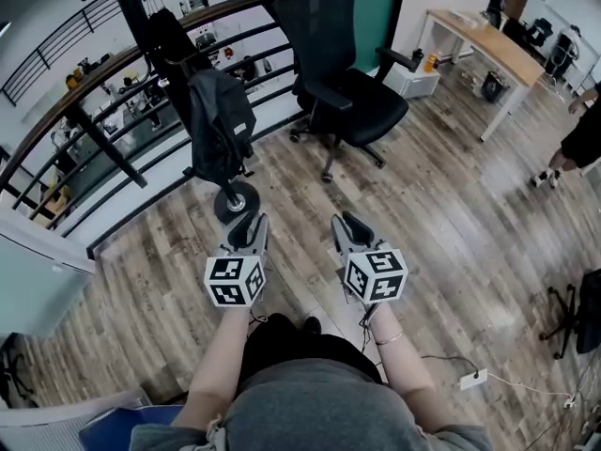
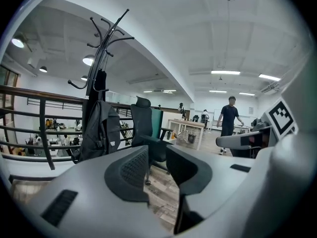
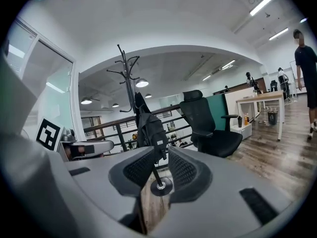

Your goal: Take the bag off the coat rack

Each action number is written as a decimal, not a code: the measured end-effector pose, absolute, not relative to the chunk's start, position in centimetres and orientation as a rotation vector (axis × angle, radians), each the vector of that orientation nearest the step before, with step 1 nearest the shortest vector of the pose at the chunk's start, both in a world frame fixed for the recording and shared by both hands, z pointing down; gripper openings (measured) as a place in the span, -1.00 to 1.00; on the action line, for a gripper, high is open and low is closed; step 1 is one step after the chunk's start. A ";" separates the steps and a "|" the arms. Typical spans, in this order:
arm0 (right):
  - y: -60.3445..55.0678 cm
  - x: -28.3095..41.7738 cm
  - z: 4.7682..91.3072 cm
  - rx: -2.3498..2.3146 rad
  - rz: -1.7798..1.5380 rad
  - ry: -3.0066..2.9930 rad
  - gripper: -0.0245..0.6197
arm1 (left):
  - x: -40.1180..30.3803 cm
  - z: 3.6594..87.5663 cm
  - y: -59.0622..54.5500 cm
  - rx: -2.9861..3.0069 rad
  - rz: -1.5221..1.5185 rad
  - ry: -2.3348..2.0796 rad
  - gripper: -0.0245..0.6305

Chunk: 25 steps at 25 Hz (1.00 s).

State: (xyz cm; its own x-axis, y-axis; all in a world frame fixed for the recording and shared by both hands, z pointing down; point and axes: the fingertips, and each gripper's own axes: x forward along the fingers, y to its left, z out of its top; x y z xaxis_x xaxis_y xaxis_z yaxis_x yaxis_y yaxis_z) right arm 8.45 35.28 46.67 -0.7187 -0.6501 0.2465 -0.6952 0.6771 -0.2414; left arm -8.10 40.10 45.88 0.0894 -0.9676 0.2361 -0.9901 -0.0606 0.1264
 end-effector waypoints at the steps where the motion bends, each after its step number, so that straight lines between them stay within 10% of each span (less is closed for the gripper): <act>1: 35.1 8.6 46.7 1.107 0.488 -2.747 -0.65 | -8.1 45.9 40.0 2.111 0.132 -1.962 -0.60; 25: 18.8 -0.8 47.8 0.963 0.520 -2.739 -0.05 | -20.4 46.1 23.7 1.919 0.190 -2.170 -0.06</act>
